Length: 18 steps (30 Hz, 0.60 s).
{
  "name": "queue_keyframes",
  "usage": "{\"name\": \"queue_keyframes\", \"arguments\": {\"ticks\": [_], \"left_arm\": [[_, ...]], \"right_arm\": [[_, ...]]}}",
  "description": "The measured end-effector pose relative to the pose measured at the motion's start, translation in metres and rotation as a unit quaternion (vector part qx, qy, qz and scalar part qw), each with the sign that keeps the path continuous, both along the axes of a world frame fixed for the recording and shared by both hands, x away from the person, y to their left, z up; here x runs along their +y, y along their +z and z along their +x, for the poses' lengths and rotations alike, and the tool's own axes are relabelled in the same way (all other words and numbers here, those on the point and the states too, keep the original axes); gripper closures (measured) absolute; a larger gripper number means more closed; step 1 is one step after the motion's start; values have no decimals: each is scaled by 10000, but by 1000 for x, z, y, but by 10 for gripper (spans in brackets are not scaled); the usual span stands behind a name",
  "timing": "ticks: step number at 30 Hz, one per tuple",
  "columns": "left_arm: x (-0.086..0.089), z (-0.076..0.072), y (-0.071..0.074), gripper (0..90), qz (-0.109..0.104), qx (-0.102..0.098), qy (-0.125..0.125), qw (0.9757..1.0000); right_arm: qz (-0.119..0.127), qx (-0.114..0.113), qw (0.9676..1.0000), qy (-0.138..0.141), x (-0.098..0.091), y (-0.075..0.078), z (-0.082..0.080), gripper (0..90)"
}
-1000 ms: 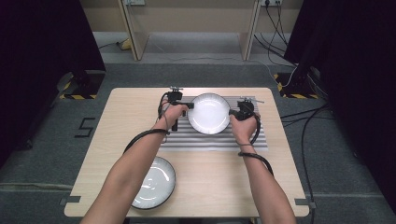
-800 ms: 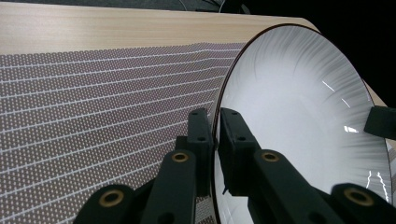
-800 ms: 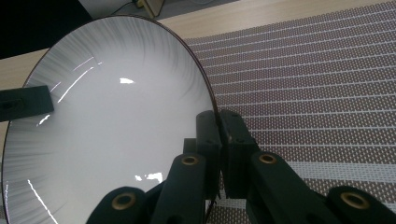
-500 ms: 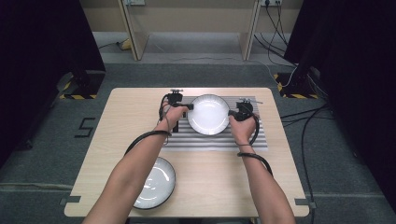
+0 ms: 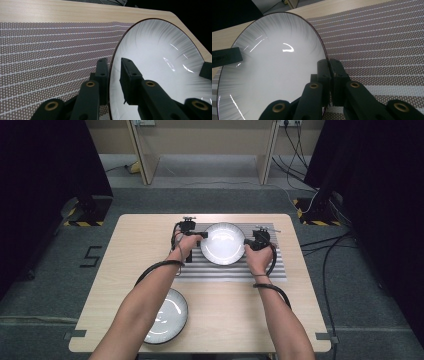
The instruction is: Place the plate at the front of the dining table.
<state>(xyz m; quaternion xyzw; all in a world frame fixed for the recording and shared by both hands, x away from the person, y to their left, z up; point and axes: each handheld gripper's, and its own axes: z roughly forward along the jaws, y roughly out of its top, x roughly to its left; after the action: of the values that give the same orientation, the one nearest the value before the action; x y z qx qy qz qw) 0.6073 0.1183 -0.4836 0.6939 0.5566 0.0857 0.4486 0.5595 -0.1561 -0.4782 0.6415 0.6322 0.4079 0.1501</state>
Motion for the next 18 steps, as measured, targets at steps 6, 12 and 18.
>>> {"name": "queue_keyframes", "arguments": {"ticks": [6, 12, 18], "left_arm": [[-3, 1, -3, 669, -10, 45, 38, 10000], [0, 1, -8, 640, 32, 56, 21, 10000], [7, 3, -1, 592, 28, -16, 97, 9999]], "right_arm": [[87, 47, 9999, -69, -1, -4, 2, 879], [196, 160, 9996, -137, -2, -11, 5, 874], [210, 233, 9993, -178, -3, -14, 8, 870]]}}
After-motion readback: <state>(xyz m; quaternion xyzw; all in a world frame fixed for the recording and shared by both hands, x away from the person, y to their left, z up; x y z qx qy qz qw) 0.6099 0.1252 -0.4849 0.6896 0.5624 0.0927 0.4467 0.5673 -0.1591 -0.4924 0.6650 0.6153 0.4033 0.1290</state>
